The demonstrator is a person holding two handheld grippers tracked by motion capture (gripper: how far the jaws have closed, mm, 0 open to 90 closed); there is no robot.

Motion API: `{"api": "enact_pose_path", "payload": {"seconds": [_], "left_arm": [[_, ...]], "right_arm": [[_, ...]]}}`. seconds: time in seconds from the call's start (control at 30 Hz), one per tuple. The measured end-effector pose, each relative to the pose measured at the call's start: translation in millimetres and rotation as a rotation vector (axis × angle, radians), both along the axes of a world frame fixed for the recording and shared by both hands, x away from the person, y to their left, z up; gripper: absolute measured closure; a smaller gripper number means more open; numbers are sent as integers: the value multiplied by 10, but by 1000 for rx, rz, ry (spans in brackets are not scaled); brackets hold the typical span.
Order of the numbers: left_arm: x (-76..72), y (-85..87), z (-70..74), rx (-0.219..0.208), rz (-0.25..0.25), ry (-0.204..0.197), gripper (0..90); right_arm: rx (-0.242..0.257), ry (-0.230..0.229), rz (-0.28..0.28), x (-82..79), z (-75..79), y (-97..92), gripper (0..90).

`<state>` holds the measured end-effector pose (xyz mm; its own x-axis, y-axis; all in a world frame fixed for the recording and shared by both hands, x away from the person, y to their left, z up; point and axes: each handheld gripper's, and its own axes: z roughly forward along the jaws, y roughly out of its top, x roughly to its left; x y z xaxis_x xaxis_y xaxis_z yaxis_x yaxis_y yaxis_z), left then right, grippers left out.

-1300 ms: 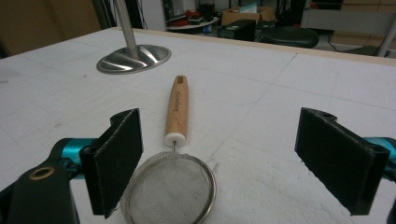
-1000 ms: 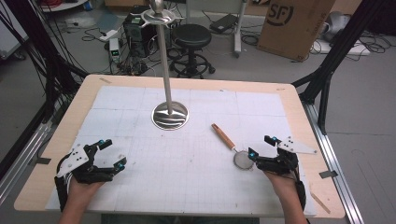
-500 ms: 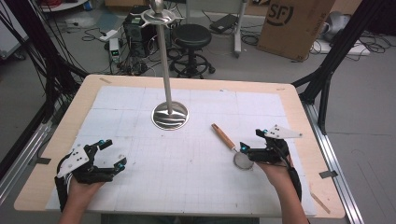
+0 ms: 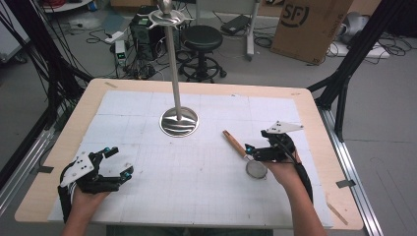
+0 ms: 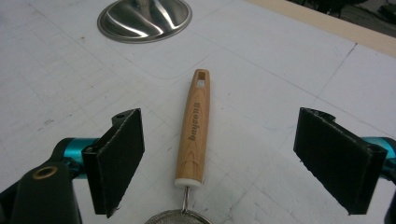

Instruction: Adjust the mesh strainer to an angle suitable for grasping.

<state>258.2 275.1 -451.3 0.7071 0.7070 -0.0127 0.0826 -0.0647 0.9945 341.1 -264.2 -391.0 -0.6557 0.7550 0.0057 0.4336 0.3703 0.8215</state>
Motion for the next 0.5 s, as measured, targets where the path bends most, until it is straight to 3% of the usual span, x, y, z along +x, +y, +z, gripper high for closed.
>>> {"api": "enact_pose_path", "payload": {"seconds": [0.5], "left_arm": [[-2,-14,3,15,-5,-3,112]], "right_arm": [[-74,102,42,283,5,217,157]]}}
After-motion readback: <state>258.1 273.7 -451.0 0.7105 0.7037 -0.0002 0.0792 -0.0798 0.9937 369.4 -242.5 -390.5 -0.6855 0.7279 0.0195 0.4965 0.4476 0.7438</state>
